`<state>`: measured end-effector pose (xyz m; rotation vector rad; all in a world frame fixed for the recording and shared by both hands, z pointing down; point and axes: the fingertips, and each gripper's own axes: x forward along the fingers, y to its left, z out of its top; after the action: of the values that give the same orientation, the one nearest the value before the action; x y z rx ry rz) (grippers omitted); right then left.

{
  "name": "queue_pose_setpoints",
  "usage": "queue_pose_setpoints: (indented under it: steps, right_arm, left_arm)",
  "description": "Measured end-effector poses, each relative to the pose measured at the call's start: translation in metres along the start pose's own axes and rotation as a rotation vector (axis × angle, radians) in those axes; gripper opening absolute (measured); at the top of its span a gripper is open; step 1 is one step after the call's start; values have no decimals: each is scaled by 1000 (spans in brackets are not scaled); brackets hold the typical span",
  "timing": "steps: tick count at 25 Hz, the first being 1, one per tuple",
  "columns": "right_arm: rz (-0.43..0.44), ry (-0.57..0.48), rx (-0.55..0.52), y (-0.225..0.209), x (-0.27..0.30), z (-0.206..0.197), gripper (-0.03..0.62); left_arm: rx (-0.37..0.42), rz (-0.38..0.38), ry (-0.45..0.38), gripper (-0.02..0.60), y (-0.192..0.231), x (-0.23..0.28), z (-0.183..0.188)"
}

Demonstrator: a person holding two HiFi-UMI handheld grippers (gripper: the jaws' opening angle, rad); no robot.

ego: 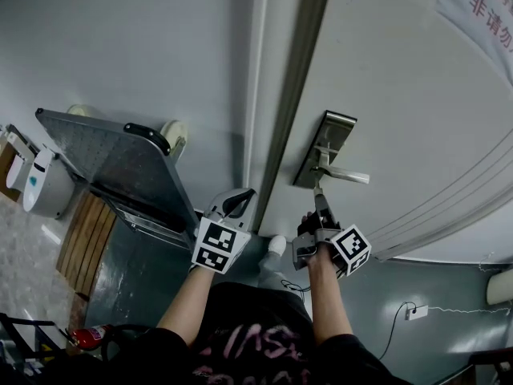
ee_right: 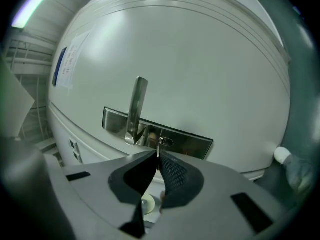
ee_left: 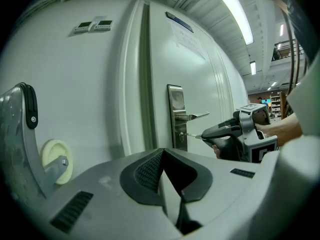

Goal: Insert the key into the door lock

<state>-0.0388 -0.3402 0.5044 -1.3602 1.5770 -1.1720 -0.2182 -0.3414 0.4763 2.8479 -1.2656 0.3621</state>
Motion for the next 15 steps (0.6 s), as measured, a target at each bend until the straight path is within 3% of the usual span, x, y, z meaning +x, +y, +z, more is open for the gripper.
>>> queue_pose_setpoints:
  steps: [15]
  right_arm:
    - [-20, -33, 66, -9, 12, 4, 80]
  left_arm:
    - [1, -31, 19, 12, -1, 18, -9]
